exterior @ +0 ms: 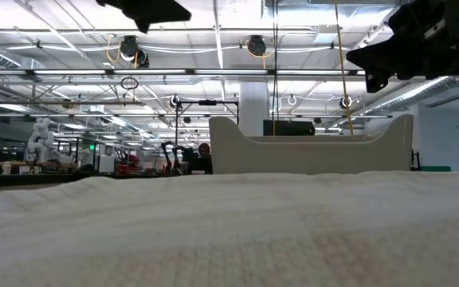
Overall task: Pick and placing Produce into tupperware
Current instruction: Return to Home Position
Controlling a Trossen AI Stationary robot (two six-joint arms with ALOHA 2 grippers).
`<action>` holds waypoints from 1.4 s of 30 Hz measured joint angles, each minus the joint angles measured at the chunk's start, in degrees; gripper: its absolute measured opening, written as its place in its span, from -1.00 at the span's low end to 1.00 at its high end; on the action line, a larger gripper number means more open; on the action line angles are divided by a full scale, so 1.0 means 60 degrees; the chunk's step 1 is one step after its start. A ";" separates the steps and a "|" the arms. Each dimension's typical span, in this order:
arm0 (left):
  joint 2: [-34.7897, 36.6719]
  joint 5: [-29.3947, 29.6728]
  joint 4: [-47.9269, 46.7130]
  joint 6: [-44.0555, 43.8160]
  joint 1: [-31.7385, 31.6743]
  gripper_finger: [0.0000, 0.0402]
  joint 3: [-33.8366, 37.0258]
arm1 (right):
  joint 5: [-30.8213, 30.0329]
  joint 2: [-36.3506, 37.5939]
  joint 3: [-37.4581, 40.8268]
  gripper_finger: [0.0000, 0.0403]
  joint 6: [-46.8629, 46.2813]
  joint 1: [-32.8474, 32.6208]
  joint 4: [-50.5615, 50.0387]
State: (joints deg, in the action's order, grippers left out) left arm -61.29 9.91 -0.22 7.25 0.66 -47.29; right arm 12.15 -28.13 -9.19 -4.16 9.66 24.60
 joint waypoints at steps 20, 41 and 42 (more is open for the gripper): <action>0.3403 0.0883 0.4493 -0.0253 0.0525 -1.00 0.5805 | 0.0271 0.0315 0.0000 -1.00 -0.0422 -0.0001 -0.0226; 0.7606 0.0682 -0.0246 0.0259 0.1246 -1.00 0.5814 | 0.0273 0.0314 0.0000 -1.00 -0.0697 -0.0001 -0.0224; 0.7665 0.0729 -0.0278 0.0370 0.1283 -1.00 0.5814 | 0.0273 0.0315 0.0000 -1.00 -0.0697 -0.0001 -0.0223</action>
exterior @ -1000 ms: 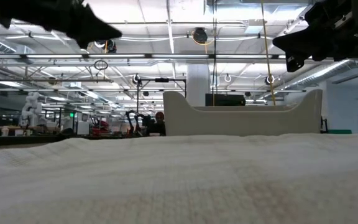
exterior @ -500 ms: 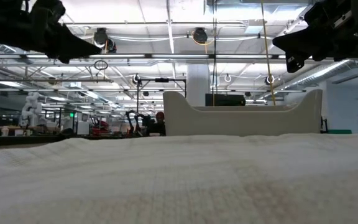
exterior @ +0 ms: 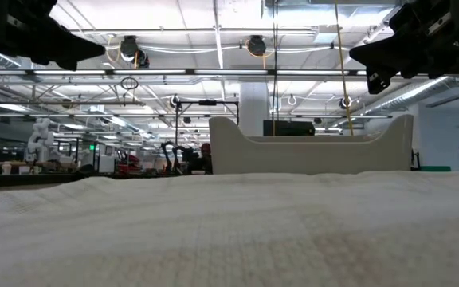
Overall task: Pick and placing Produce into tupperware
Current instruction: Return to Home Position
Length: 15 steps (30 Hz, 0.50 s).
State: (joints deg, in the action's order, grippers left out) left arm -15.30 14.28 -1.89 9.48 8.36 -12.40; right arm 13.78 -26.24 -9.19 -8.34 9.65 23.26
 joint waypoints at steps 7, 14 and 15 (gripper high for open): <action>0.0140 0.0387 -0.0235 -0.0022 -0.0018 -1.00 0.0000 | 0.0001 0.0000 0.0000 -1.00 0.0027 0.0000 0.0001; 0.0133 0.0387 -0.0227 -0.0297 -0.0019 -1.00 0.0160 | 0.0005 0.0000 0.0000 -1.00 0.0033 0.0002 0.0001; 0.0135 0.0387 -0.0216 -0.0369 -0.0020 -1.00 0.0160 | 0.0004 0.0000 0.0000 -1.00 0.0033 0.0000 0.0001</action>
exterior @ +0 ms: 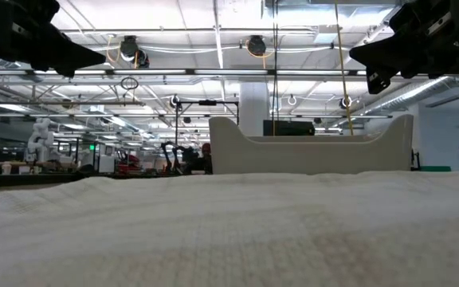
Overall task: Pick and placing Produce into tupperware
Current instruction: Return to Home Position
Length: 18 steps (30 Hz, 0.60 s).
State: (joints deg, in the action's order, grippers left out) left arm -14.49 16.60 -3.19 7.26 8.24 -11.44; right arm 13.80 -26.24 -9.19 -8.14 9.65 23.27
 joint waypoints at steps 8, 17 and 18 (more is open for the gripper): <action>-0.0002 -0.0007 -0.0002 -0.0086 -0.0002 -1.00 0.0000 | 0.0004 -0.0004 0.0000 -1.00 0.0000 0.0004 0.0000; -0.0002 -0.0011 -0.0006 -0.0169 -0.0002 -0.99 0.0000 | 0.0004 -0.0004 0.0000 -1.00 0.0051 0.0004 0.0004; -0.0002 -0.0011 -0.0006 -0.0205 0.0001 -0.99 0.0000 | 0.0004 -0.0004 0.0000 -1.00 0.0068 0.0004 0.0000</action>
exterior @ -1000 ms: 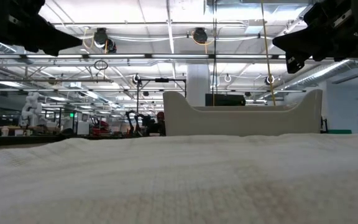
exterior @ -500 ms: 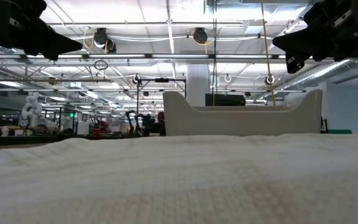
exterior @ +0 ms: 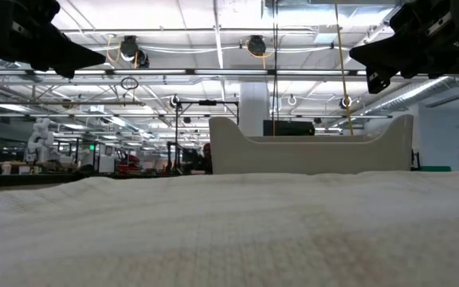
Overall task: Pick and placing Produce into tupperware
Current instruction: Return to Home Position
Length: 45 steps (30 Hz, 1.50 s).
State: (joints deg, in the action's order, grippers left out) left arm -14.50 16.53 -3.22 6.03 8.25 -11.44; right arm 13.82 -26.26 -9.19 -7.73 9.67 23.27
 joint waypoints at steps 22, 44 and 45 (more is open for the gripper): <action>0.0000 -0.0754 0.0392 -0.0127 0.0039 -0.98 0.0007 | 0.0973 0.0004 0.0000 -1.00 0.0099 -0.0011 0.0356; 0.0000 -0.0270 0.0401 -0.0340 0.0044 -0.92 0.0007 | 0.0714 0.0015 0.0000 -1.00 -0.0104 -0.0007 0.0357; 0.0000 -0.0270 0.0355 -0.0343 0.0044 -0.91 0.0007 | 0.0711 0.0015 0.0000 -1.00 -0.0104 -0.0007 0.0357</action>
State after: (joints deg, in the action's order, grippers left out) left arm -14.50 14.92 -1.09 3.97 8.51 -11.40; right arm 18.09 -26.17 -9.19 -8.36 9.63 25.41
